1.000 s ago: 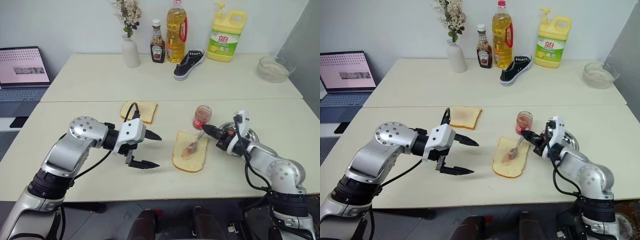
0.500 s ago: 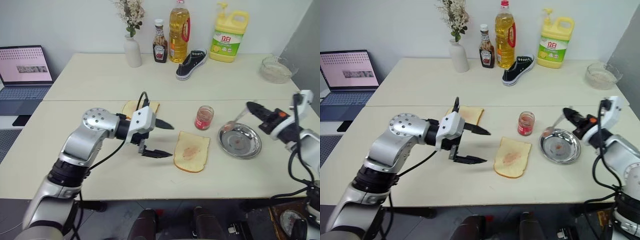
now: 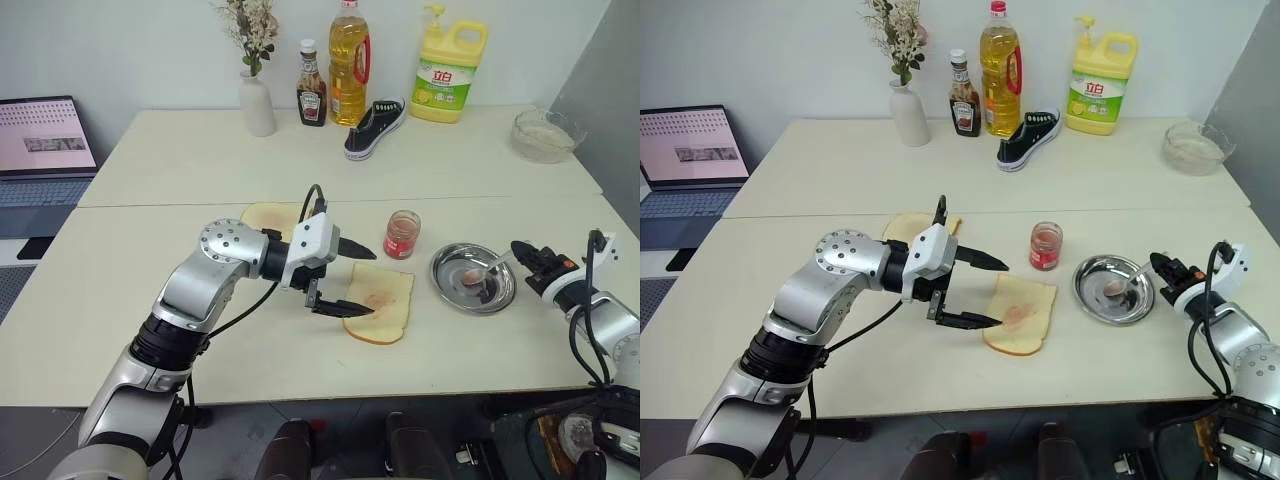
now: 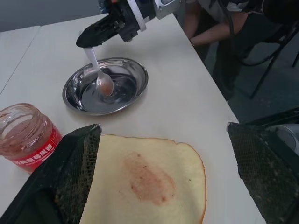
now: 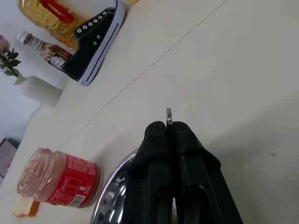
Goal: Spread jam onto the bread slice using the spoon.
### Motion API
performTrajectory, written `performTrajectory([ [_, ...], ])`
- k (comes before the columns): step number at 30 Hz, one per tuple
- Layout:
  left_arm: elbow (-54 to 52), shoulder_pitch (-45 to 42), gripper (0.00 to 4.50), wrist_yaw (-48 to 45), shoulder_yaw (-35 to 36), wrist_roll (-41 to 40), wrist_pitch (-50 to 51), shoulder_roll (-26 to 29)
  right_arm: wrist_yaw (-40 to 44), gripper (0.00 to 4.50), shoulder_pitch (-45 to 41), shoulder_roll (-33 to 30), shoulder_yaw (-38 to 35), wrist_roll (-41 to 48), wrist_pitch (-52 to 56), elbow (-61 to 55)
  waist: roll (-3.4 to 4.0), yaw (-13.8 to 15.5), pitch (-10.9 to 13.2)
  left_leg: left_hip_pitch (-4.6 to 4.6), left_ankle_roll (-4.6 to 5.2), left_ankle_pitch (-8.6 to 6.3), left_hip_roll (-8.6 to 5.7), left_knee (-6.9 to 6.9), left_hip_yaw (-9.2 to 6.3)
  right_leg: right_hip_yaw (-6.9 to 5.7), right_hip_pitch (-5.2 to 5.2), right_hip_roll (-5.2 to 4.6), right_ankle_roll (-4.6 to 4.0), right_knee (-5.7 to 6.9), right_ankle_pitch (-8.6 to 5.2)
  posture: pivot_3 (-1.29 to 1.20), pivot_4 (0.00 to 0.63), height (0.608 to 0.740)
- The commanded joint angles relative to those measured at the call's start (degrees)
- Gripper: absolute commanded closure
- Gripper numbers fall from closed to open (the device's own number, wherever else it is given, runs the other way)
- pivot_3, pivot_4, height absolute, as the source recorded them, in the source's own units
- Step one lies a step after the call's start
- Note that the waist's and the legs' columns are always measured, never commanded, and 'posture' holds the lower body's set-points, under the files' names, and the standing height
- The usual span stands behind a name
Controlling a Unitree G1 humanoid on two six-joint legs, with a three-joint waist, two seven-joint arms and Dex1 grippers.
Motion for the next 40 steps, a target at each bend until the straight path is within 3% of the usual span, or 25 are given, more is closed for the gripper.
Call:
performTrajectory([
  [1,-1.8,-0.3,0.0,0.3,0.5,0.0,-0.7,0.4,1.5,4.48,0.1,-0.1,-1.4,-0.7,-1.2,1.0,0.0,0.0,0.0,0.0,0.0,0.0,0.0,0.0,-0.01,0.0,0.0,0.0,0.0,0.0,0.0,0.0,0.15,0.74],
  [3,-2.0,-0.3,0.0,0.4,0.7,-0.2,-0.5,0.5,1.6,4.48,0.3,0.2,-1.7,-0.7,-1.3,1.8,0.0,0.0,0.0,0.0,0.0,0.0,0.0,0.0,0.0,0.0,0.0,0.0,0.0,0.0,0.0,0.0,0.15,0.74],
  [6,-2.1,-0.4,0.0,0.5,0.7,-0.4,-0.3,0.7,1.8,3.81,0.5,0.3,-2.2,-0.8,-1.4,2.5,0.0,0.0,0.0,0.0,0.0,0.0,0.0,0.0,-0.01,0.0,0.0,0.0,0.0,0.0,0.0,0.0,0.15,0.74],
  [17,-1.5,-0.8,0.0,1.6,0.7,0.0,-0.8,0.1,1.6,0.02,0.3,-1.1,-4.0,-1.4,-1.3,2.2,0.01,0.0,0.0,0.01,0.0,0.0,0.0,0.0,0.0,0.01,0.0,0.0,0.0,0.01,0.0,0.0,0.15,0.74],
  [21,-0.9,-0.5,0.0,1.5,1.3,0.3,-1.1,1.1,2.0,0.02,0.4,-4.4,-4.6,-2.7,-1.1,1.8,0.01,0.0,0.0,0.01,0.0,0.0,0.0,0.0,0.01,0.02,0.0,0.0,0.0,0.01,0.0,0.0,0.15,0.74],
  [27,1.1,0.4,0.0,1.6,3.5,1.3,-0.5,6.5,9.8,0.02,5.2,-19.2,4.5,-17.3,-4.3,-5.0,0.02,-0.1,0.0,0.01,0.0,0.0,-0.02,-0.01,0.01,0.0,0.0,0.0,0.01,-0.01,-0.01,0.0,0.15,0.74],
  [32,4.7,1.1,0.0,3.6,9.4,0.8,0.3,11.9,23.4,0.02,4.6,-29.5,9.4,-14.7,-0.5,-18.0,0.2,-0.9,0.0,0.05,0.0,0.0,0.06,-0.03,0.04,-0.01,-0.04,0.03,0.01,0.04,-0.02,0.0,0.15,0.74],
  [36,3.1,3.4,0.0,4.3,13.6,-0.8,3.4,15.0,36.2,0.02,10.9,-36.9,13.3,-13.6,1.0,-29.3,0.09,-0.2,0.0,-0.01,0.0,0.0,0.08,-0.03,-0.1,-0.14,0.0,0.04,0.03,-0.07,-0.03,0.0,0.15,0.74],
  [40,-1.2,7.4,0.0,4.1,15.3,-2.4,6.5,17.7,38.2,0.02,11.8,-38.1,16.2,-15.7,1.0,-30.9,0.05,0.1,0.1,-0.08,0.0,-0.01,0.1,-0.01,-0.08,-0.08,0.0,-0.14,0.14,-0.13,-0.09,0.0,0.15,0.74],
])
